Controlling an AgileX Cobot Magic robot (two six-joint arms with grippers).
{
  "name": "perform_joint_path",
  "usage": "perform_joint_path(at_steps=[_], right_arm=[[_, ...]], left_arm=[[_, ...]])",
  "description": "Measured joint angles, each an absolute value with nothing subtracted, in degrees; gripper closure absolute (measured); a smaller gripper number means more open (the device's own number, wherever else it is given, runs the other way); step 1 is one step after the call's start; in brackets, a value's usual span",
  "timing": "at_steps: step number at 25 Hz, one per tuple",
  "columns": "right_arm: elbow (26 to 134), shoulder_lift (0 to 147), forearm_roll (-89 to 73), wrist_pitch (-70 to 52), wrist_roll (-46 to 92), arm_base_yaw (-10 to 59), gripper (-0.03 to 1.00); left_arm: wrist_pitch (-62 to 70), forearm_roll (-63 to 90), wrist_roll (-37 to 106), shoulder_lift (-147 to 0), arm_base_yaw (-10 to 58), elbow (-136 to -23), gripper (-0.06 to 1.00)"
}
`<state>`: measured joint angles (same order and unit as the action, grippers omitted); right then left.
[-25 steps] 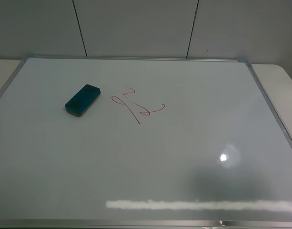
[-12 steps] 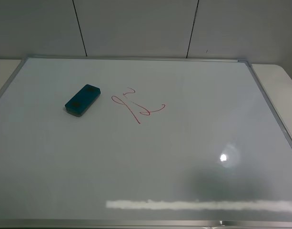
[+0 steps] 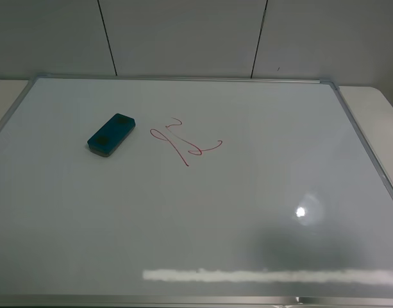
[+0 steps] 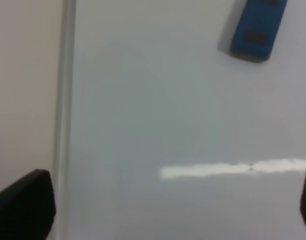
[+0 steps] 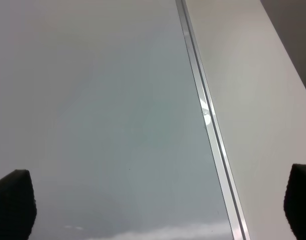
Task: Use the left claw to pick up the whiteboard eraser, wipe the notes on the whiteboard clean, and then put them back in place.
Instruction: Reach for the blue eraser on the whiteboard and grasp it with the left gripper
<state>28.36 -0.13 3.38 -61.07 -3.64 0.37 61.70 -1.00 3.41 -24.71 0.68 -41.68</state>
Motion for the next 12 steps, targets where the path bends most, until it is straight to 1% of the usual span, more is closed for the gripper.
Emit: perform_joint_path(at_steps=[5, 12], right_arm=[[28.4, -0.1, 3.4, -61.1, -3.6, 0.4, -0.02], [28.4, -0.1, 3.4, -61.1, -3.6, 0.4, -0.02]], left_arm=[[59.7, -1.7, 7.7, -39.5, 0.7, -47.9, -0.05], [51.1, 3.5, 14.9, -59.6, 0.7, -52.6, -0.05]])
